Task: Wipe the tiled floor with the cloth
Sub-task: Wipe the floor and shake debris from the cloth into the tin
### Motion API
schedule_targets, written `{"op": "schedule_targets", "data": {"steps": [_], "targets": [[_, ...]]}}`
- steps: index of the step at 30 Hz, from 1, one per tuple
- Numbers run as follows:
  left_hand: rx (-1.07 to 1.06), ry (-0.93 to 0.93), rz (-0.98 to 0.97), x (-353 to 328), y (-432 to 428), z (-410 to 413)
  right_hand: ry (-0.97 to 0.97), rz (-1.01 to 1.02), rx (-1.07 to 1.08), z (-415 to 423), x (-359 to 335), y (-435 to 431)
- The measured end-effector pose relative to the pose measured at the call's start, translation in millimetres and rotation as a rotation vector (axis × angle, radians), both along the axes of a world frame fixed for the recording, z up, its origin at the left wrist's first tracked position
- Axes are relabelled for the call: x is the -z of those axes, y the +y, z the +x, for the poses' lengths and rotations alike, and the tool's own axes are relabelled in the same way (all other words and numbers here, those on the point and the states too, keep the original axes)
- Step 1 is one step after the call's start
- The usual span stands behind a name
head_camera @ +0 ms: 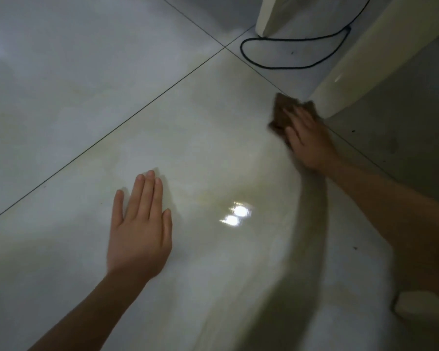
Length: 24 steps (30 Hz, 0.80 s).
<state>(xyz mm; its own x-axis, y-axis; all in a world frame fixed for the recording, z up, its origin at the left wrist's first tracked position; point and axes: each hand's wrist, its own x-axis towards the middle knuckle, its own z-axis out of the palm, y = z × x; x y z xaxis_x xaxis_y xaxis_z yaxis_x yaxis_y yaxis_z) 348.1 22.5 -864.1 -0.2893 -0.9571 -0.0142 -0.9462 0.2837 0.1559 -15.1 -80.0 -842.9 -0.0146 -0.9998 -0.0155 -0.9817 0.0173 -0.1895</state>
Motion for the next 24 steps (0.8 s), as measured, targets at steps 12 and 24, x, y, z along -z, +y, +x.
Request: {"op": "schedule_targets", "data": {"steps": [12,24], "targets": [[0.006,0.054,0.021,-6,-4,-1,0.029,0.143,-0.649,12,-5,85],[0.004,0.044,0.011,-8,-5,-2,-0.068,0.037,-0.179,90,8,172]]}}
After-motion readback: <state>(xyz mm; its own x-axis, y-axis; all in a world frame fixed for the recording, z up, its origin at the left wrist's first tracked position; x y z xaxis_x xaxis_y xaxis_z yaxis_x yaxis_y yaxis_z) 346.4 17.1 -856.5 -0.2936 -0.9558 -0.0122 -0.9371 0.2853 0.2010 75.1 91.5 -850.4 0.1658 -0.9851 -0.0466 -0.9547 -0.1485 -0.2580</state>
